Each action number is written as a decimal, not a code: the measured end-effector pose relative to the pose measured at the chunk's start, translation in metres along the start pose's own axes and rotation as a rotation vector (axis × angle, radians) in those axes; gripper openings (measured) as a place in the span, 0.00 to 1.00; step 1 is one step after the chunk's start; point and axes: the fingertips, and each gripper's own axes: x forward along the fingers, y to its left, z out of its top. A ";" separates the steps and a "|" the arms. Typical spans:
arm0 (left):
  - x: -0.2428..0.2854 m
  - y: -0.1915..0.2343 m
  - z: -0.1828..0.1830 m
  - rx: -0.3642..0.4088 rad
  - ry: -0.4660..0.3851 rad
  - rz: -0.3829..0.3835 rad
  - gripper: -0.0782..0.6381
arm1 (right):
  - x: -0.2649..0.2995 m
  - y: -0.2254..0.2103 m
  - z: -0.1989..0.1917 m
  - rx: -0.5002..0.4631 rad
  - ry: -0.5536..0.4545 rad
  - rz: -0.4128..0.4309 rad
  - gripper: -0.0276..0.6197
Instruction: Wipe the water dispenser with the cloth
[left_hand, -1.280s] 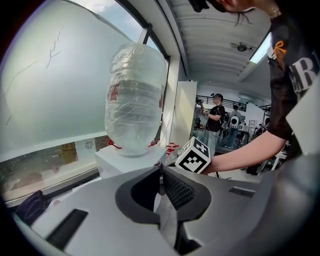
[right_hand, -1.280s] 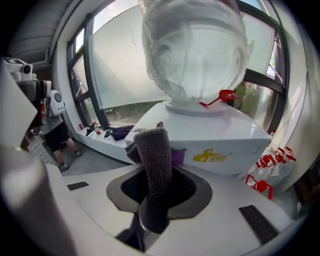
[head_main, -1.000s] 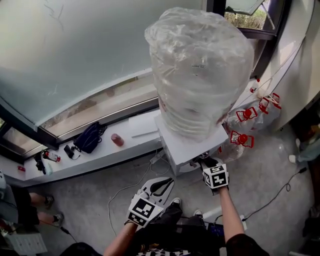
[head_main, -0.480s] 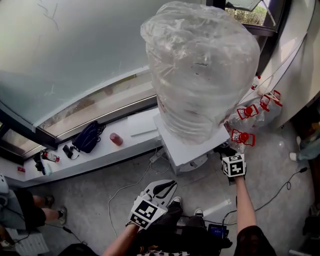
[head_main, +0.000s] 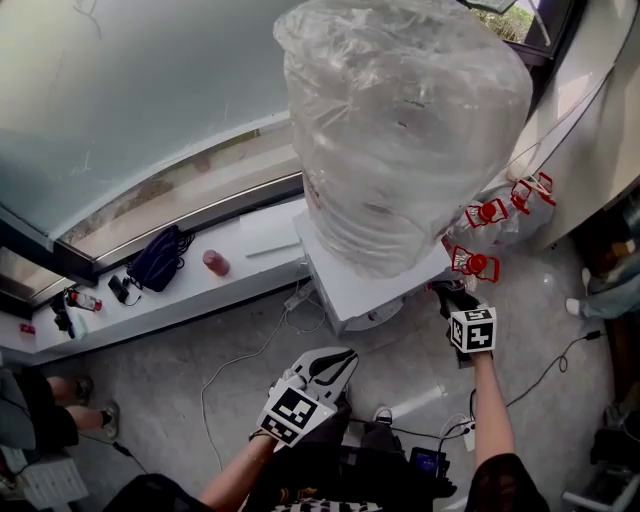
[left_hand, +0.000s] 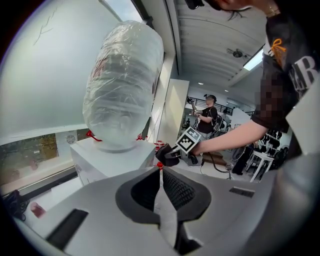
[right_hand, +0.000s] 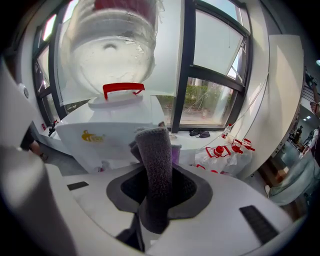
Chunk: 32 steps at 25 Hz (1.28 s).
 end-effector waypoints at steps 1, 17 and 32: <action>0.001 -0.001 -0.001 0.001 -0.003 -0.002 0.14 | -0.003 0.004 -0.006 -0.006 0.003 0.009 0.21; 0.012 -0.063 -0.028 -0.030 -0.018 0.165 0.14 | -0.014 0.088 -0.093 -0.080 -0.027 0.273 0.21; 0.032 -0.064 -0.085 0.048 0.027 0.227 0.14 | 0.046 0.170 -0.124 -0.047 -0.113 0.423 0.21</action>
